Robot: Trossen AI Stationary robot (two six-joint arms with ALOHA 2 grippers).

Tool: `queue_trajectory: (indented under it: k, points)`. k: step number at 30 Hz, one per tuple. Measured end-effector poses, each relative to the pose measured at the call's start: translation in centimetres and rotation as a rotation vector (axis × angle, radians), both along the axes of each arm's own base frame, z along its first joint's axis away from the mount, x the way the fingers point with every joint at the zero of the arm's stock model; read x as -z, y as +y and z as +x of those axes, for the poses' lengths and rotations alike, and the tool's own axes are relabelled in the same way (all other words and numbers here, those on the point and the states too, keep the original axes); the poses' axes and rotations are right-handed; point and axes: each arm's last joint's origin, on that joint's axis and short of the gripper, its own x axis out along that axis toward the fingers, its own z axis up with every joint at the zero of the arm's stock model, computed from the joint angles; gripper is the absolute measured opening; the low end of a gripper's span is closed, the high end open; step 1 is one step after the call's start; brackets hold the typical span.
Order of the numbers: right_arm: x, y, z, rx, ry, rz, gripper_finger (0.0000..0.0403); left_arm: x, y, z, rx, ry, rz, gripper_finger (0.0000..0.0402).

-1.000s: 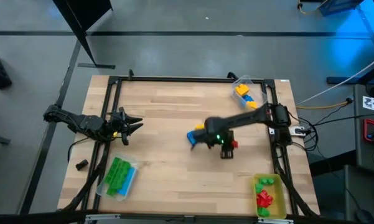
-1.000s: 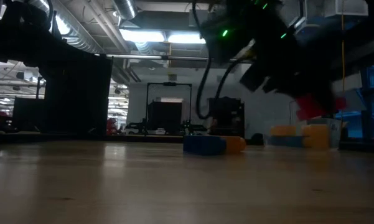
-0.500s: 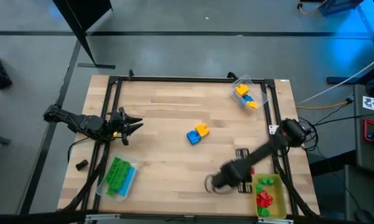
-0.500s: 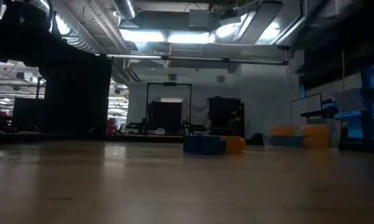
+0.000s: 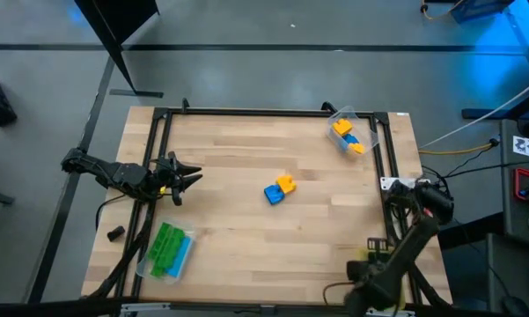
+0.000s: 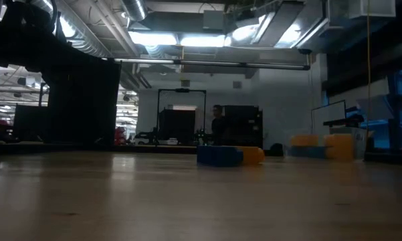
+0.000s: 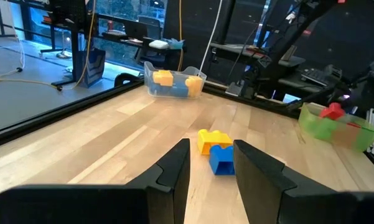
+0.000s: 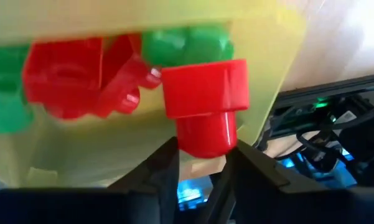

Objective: Sort blocks by size
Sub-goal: Put the 2 stud red game piece into the yellow transparent bin

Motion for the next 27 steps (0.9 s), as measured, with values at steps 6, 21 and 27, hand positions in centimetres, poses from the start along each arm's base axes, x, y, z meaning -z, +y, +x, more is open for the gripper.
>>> queue_trajectory:
  k: [6,21,27]
  points:
    - [0.0,1.1,-1.7,-0.054,-0.013,-0.014,0.0124,0.0,0.0,0.0,0.0,0.0,0.0,0.0107]
    - [0.1,0.0,-0.1,0.094,-0.058,-0.084,0.0124,0.0,0.0,0.0,0.0,0.0,0.0,0.0107]
    - [0.1,0.0,0.1,0.105,-0.06,-0.088,0.0125,0.0,0.0,0.0,0.0,0.0,0.0,0.0107]
